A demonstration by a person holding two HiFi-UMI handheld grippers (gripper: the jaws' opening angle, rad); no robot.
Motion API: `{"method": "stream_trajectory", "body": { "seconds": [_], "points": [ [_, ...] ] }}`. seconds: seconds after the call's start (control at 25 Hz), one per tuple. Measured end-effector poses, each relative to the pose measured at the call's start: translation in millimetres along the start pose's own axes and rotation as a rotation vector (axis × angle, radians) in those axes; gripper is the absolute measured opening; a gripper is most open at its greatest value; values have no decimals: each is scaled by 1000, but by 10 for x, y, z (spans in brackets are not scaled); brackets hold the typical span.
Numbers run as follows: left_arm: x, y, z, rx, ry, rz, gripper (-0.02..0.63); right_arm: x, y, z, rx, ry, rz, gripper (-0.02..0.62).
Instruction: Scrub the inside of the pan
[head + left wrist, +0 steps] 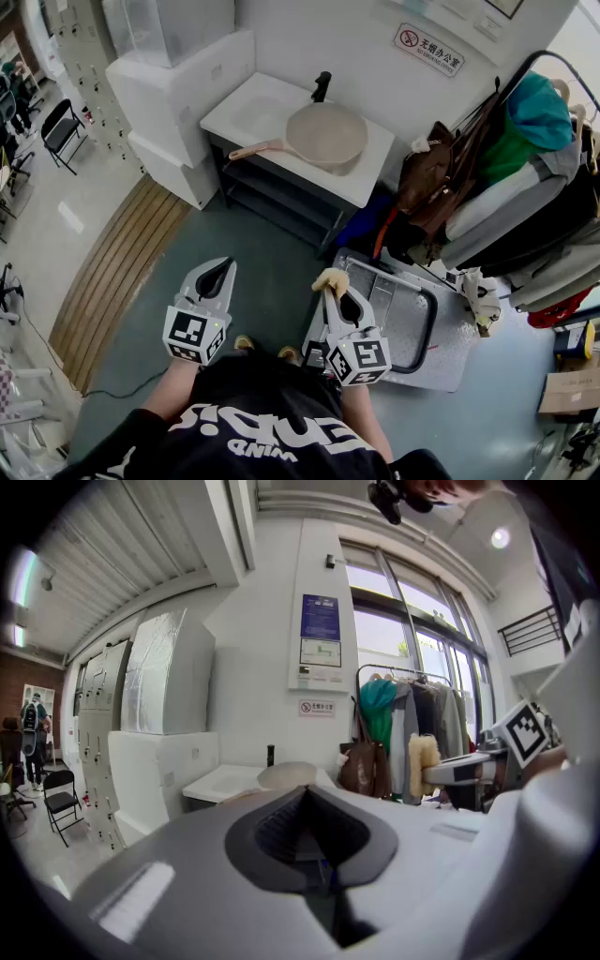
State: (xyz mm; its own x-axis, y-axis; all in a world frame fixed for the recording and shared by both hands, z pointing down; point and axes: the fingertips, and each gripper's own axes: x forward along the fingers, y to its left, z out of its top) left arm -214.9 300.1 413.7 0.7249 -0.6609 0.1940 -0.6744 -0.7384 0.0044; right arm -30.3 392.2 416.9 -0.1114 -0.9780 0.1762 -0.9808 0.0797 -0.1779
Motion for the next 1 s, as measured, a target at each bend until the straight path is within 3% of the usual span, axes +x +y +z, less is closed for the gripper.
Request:
{"method": "stream_trajectory", "body": {
  "seconds": [0.44,1.0],
  "points": [
    [-104,232,-28,-13,-3,-7,-3,123,210,50,4,16,-6,74],
    [-65,633,-213,11,5,-58,-3,379,448,129,-22,-40,-25,74]
  ]
}}
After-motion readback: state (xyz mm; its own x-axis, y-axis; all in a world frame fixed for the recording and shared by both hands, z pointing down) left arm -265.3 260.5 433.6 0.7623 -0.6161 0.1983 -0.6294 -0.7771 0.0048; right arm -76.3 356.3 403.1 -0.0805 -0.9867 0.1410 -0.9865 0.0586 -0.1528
